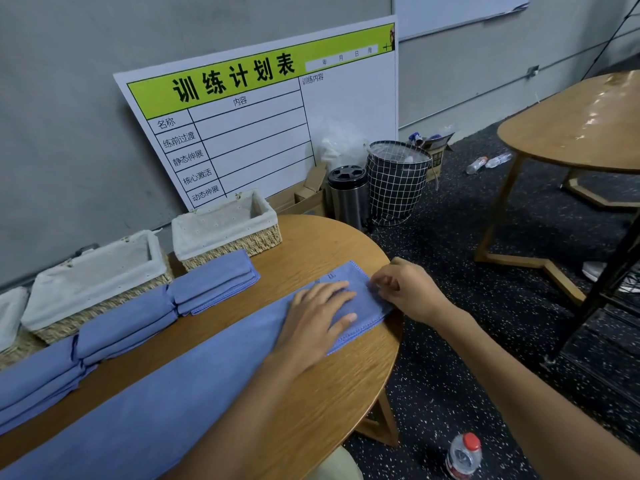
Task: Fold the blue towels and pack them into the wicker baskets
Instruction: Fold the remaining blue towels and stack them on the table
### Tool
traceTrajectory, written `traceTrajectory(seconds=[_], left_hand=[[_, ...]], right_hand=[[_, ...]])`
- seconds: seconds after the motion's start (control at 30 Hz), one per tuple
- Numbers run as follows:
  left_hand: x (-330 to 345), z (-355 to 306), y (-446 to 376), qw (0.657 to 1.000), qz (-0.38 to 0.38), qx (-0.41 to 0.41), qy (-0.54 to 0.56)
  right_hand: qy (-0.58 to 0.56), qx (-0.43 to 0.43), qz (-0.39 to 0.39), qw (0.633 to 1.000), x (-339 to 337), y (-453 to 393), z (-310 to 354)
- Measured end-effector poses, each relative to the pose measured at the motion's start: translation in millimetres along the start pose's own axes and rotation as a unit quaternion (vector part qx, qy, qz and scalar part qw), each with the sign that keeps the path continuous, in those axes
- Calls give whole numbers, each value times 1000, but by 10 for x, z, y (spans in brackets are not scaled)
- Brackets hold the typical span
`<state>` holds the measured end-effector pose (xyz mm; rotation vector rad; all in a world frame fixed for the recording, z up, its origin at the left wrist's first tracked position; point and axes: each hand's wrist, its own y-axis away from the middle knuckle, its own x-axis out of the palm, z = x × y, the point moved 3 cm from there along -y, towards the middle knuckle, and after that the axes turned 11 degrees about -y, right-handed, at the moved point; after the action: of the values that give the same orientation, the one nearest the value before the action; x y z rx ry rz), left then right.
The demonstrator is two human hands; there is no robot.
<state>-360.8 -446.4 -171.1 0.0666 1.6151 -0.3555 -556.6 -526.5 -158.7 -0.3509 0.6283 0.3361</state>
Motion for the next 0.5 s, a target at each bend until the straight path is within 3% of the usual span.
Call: traceTrajectory(seconds=[0.13, 0.3, 0.5], left_hand=[[19, -15, 10, 995, 103, -6, -1], [6, 83, 121, 994, 79, -56, 41], [-1, 185, 456, 986, 122, -101, -45]], right_hand=[[-82, -33, -121, 989, 188, -100, 357], [-39, -75, -5, 996, 610, -112, 419], [147, -84, 88, 982, 761, -118, 281]])
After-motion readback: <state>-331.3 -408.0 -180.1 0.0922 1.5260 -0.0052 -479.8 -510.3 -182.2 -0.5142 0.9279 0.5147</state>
